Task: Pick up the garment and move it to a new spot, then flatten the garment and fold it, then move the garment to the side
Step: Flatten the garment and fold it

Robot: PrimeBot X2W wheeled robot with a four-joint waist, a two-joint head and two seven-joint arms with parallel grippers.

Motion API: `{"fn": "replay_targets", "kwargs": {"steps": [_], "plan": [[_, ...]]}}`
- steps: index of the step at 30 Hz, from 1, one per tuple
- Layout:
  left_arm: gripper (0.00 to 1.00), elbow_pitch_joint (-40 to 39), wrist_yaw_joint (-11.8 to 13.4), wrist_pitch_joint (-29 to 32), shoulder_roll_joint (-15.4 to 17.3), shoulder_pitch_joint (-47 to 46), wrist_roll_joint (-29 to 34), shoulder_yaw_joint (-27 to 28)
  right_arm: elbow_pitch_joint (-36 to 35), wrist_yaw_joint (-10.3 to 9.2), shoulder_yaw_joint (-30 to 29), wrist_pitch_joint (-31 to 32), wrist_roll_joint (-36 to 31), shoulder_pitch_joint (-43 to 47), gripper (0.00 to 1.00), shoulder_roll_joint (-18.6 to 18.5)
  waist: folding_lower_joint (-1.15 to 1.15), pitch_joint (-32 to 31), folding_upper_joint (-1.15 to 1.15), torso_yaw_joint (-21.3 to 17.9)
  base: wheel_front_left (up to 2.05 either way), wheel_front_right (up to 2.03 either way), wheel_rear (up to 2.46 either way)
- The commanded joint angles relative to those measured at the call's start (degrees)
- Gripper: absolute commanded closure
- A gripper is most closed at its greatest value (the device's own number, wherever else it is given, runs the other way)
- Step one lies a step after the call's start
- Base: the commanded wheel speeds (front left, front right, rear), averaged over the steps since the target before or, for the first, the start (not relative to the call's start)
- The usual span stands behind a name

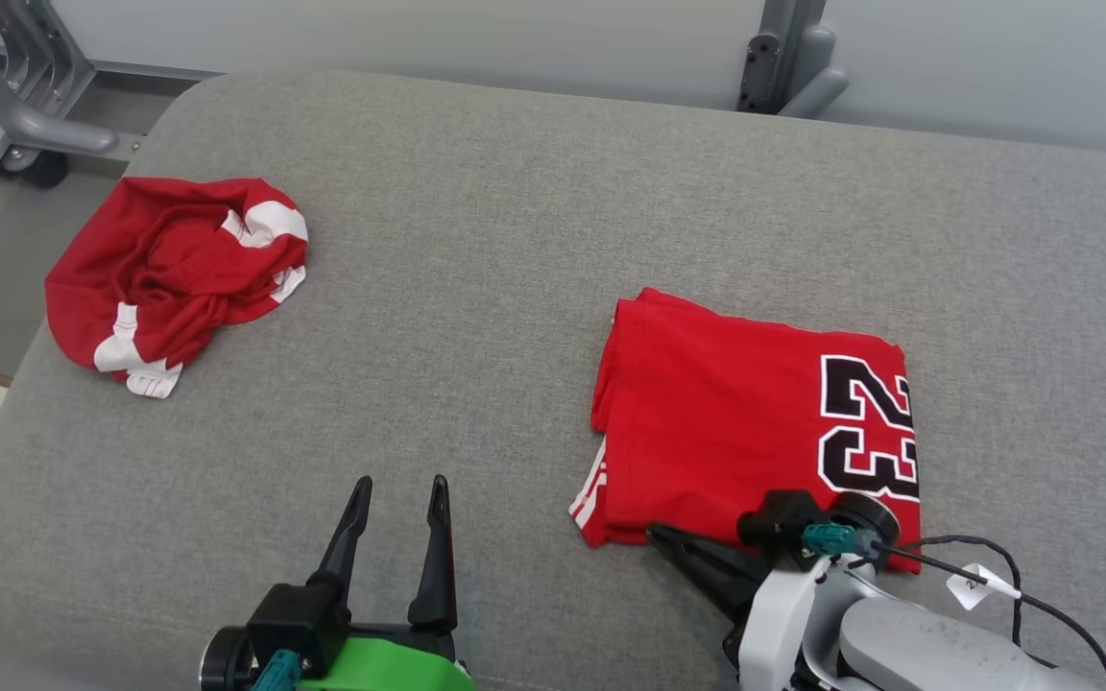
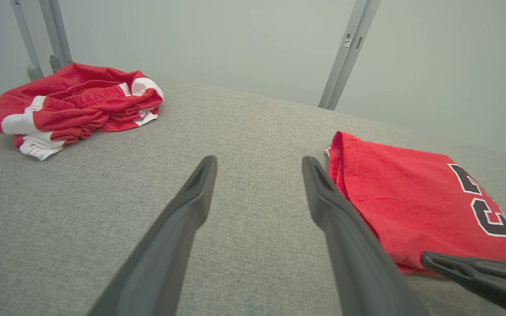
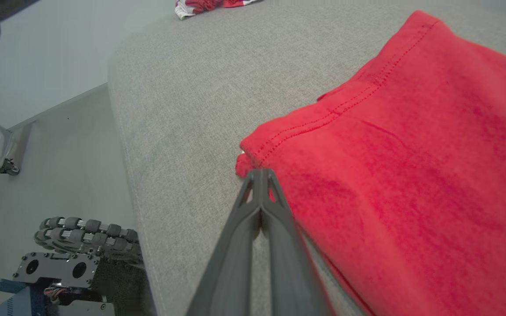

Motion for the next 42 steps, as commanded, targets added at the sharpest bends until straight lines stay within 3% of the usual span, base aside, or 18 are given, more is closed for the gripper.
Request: {"fn": "replay_targets", "kwargs": {"steps": [1,5,6,7,8,9,14,27,35,42], "plan": [[0.0,-0.24,0.26,-0.12,-0.07,0.1,0.09,0.28,-1.03,-0.02,-0.71,-0.2,0.25,1.09,1.0,0.18,0.0,-0.32,0.0,-0.94,0.0,0.0,0.0],[0.0,-0.86,0.5,-0.12,-0.06,0.53,-0.31,0.89,-3.39,-0.02,-6.77,-0.19,-1.28,2.8,1.0,0.71,0.0,-0.69,0.0,-3.2,0.0,0.0,0.0],[0.0,-1.04,0.58,-0.12,-0.07,0.62,-0.3,1.09,-3.9,-0.02,-9.12,-0.2,-1.97,3.45,0.84,0.89,0.0,-0.79,0.0,-3.91,0.0,0.0,0.0],[0.0,-1.2,0.62,-0.12,-0.07,0.74,-0.23,1.24,-4.3,-0.02,-11.1,-0.19,-2.72,4.11,0.53,1.14,0.0,-0.94,0.0,-4.68,0.0,0.0,0.0],[0.0,-1.4,0.64,-0.12,-0.06,0.83,-0.05,1.6,-4.65,-0.02,-13.62,-0.2,-3.55,4.82,0.13,1.41,0.0,-1.08,0.0,-5.49,0.0,0.0,0.0],[0.0,-1.51,0.63,-0.12,-0.04,0.9,0.13,1.92,-5.17,-0.02,-15.9,-0.2,-4.34,5.42,0.0,1.76,0.0,-1.22,0.0,-6.37,0.0,0.0,0.0],[0.0,-2.0,-0.02,-0.12,-0.04,0.76,1.08,4.49,-7.09,-0.02,-27.98,-0.2,-9.12,9.21,0.0,3.67,0.0,-2.05,0.0,-10.82,0.0,0.0,0.0],[0.0,-2.12,-4.16,-0.12,0.08,3.23,2.8,9.92,-14.75,-0.02,-50.67,-0.2,-21.32,21.68,0.0,9.03,0.0,-6.84,0.0,-18.4,0.0,0.0,0.0],[0.0,-3.64,-6.14,-0.12,0.0,5.27,6.09,11.32,-19.58,-0.01,-56.46,-0.2,-27.4,28.7,0.0,11.8,0.0,-9.01,0.0,-19.62,0.0,0.0,0.0],[0.0,-5.01,-5.81,-0.12,-0.04,7.83,8.52,12.9,-20.53,-0.02,-57.0,-0.2,-28.57,33.45,0.0,13.9,0.0,-10.55,0.0,-19.56,0.0,0.0,0.0]]}}
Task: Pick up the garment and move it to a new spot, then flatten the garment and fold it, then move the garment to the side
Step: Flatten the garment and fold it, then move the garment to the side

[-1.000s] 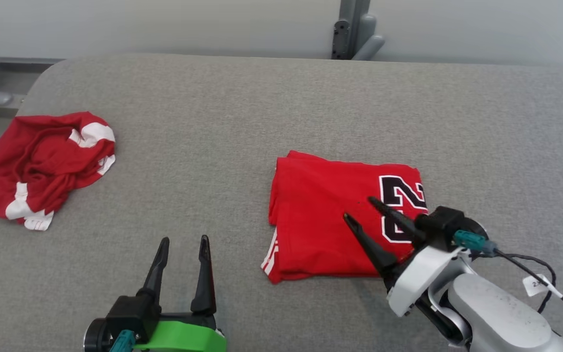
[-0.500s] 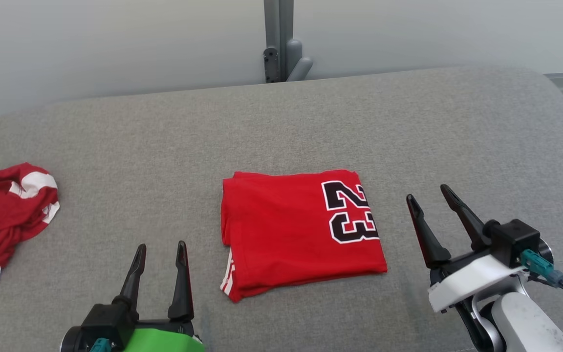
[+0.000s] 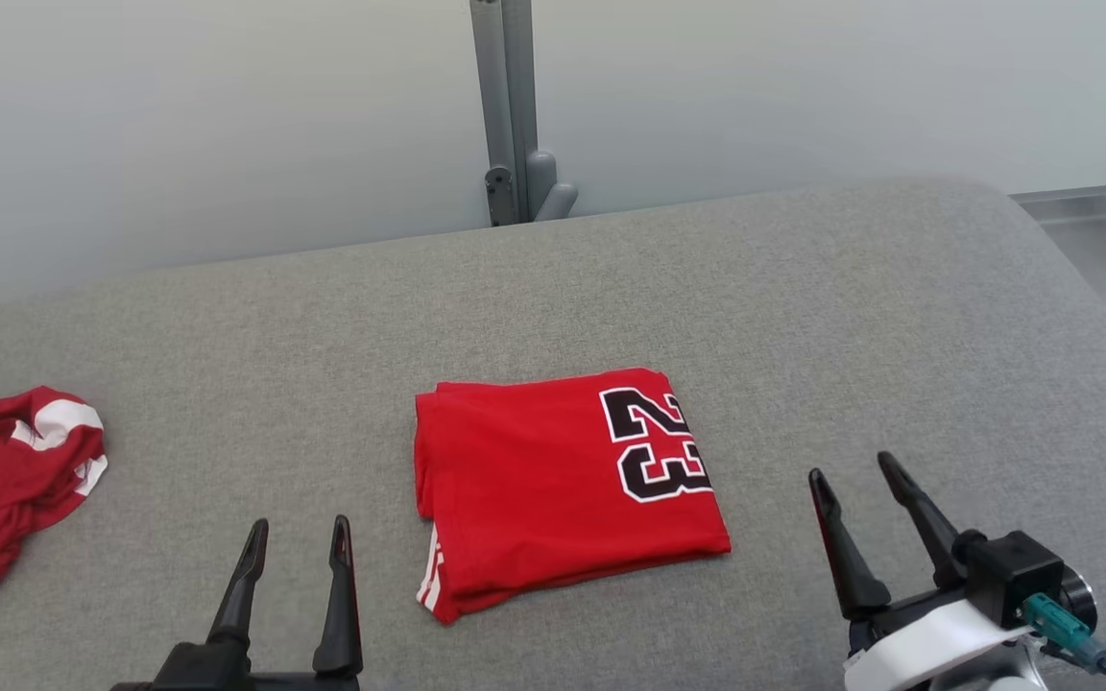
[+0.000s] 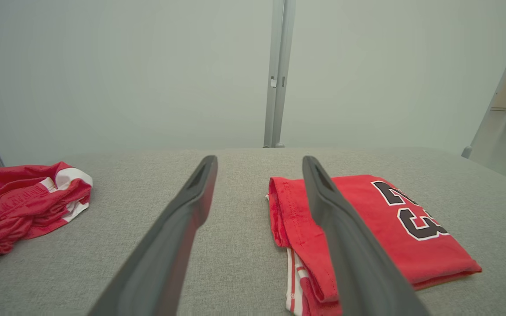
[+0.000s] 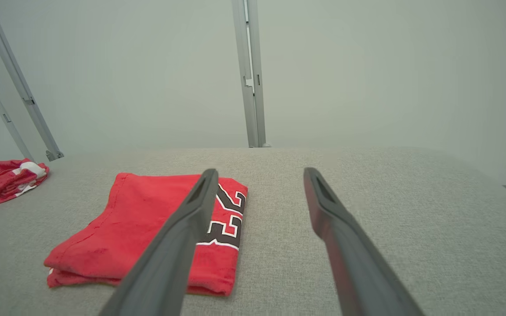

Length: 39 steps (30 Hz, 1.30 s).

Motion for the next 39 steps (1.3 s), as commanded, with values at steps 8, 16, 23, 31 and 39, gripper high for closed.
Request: {"fn": "replay_targets", "kwargs": {"steps": [8,16,23,31,39], "plan": [[0.0,0.81,0.96,-0.12,-0.02,2.32,-0.78,0.93,-0.99,-0.02,1.69,-0.2,-0.91,2.95,0.0,0.79,0.0,-1.29,0.0,0.5,0.0,0.0,0.0],[0.0,1.7,1.32,-0.12,-0.01,2.75,-1.12,0.79,-1.11,-0.02,1.85,-0.2,-0.84,3.54,0.0,0.77,0.0,-1.64,0.0,1.27,0.0,0.0,0.0],[0.0,1.99,1.41,-0.12,-0.02,3.03,-1.24,0.66,-0.84,-0.02,1.7,-0.2,-0.31,3.55,0.0,1.12,0.0,-1.93,0.0,1.53,0.0,0.0,0.0],[0.0,2.0,1.69,-0.12,-0.02,3.11,-1.37,0.69,-0.37,-0.02,2.11,-0.2,0.36,3.13,0.0,1.05,0.0,-2.24,0.0,1.43,0.0,0.0,0.0],[0.0,1.95,1.87,-0.12,-0.02,3.33,-0.9,0.43,-0.55,-0.02,1.95,-0.2,0.65,3.17,0.0,1.25,0.0,-2.5,0.0,1.78,0.0,0.0,0.0]]}}
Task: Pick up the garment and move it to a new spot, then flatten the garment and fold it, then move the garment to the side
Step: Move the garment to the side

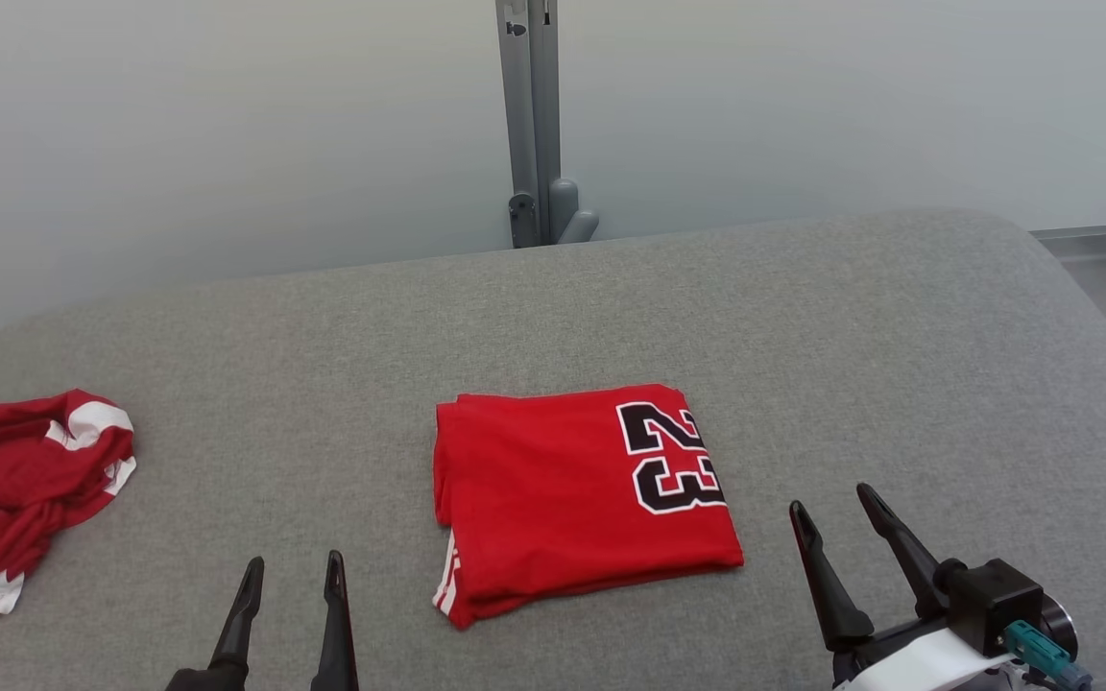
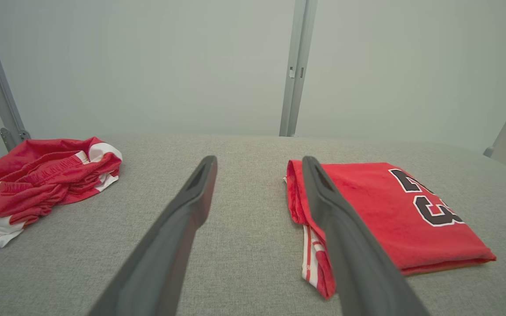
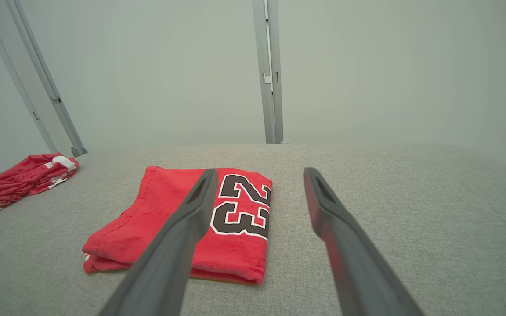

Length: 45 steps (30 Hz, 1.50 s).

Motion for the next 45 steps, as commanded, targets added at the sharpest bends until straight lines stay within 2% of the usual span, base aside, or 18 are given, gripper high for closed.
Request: {"fn": "replay_targets", "kwargs": {"steps": [1,22,28,39,45], "plan": [[0.0,-0.03,0.26,-0.12,-0.01,0.81,0.23,0.09,-0.06,-0.02,-0.05,-0.2,0.32,0.21,0.0,0.09,0.0,0.01,0.0,0.12,0.0,0.0,0.0],[0.0,-0.47,0.31,-0.12,-0.01,0.55,0.12,-0.87,0.33,-0.02,0.76,-0.2,1.14,-0.32,0.0,0.01,0.0,1.38,0.0,1.35,0.0,0.0,0.0],[0.0,-0.7,0.52,-0.12,-0.01,0.47,0.28,-1.38,2.59,-0.02,2.09,-0.2,2.26,-1.89,0.0,-0.97,0.0,2.36,0.0,2.23,0.0,0.0,0.0],[0.0,-1.38,0.36,-0.12,0.0,-1.42,1.08,-2.64,10.9,-0.02,6.9,-0.2,13.53,-9.98,0.0,-6.1,0.0,4.85,0.0,4.22,0.0,0.0,0.0],[0.0,-1.35,0.48,-0.12,0.0,-2.82,1.44,-3.9,17.21,-0.01,10.7,-0.2,25.35,-16.2,0.0,-9.28,0.0,8.25,0.0,5.97,0.0,0.0,0.0]]}}
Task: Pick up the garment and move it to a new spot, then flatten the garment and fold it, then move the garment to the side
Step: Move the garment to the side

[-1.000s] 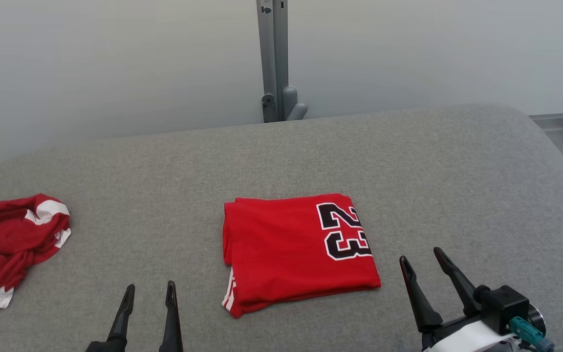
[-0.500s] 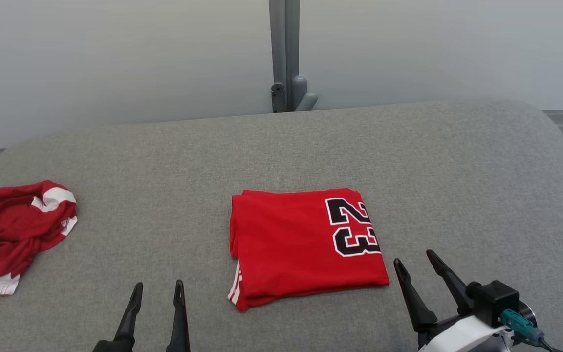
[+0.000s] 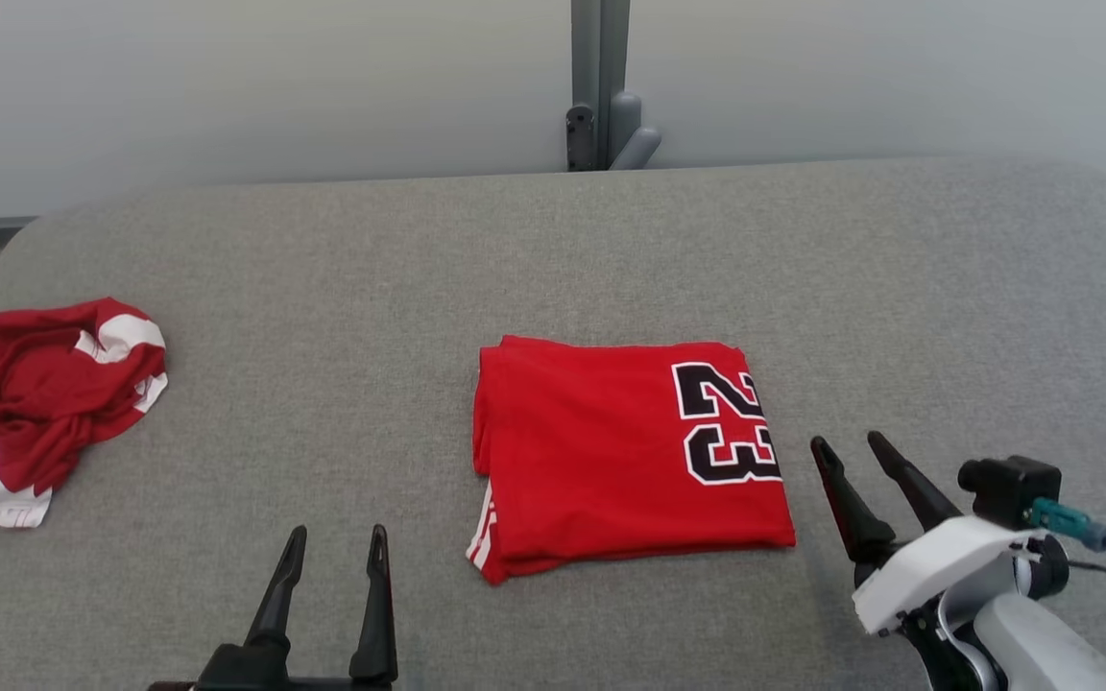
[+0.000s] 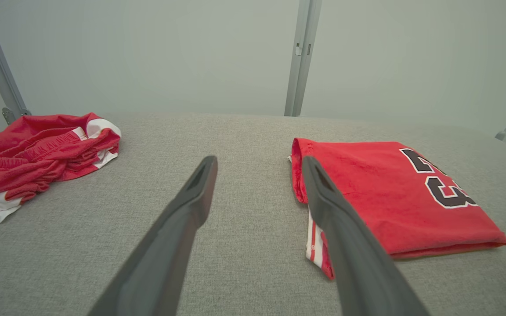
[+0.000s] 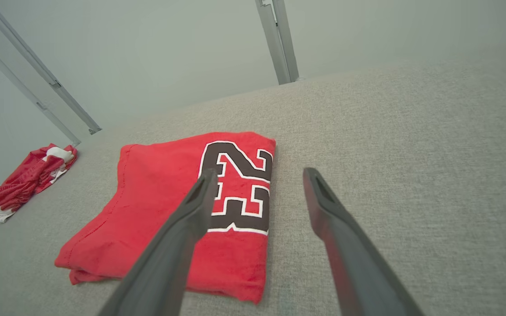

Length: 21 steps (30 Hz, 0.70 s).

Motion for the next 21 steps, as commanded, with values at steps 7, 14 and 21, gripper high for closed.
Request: {"fn": "replay_targets", "kwargs": {"steps": [7,14,21], "plan": [[0.0,0.58,-0.28,-0.12,0.01,-3.94,0.48,-1.29,1.89,0.0,9.16,-0.19,12.35,-7.8,0.0,-5.06,0.0,6.28,0.0,2.68,0.0,0.0,0.0],[0.0,0.41,0.41,-0.12,0.01,-6.35,0.1,-3.06,1.85,-0.01,17.72,0.05,25.98,-12.99,0.0,-9.58,0.0,9.42,0.0,4.17,0.0,0.0,0.0],[0.0,0.55,0.77,-0.12,0.01,-8.26,0.19,-4.55,1.79,0.0,22.09,1.49,36.47,-16.98,0.0,-12.87,0.0,12.28,0.0,5.31,0.0,0.0,0.0]]}}
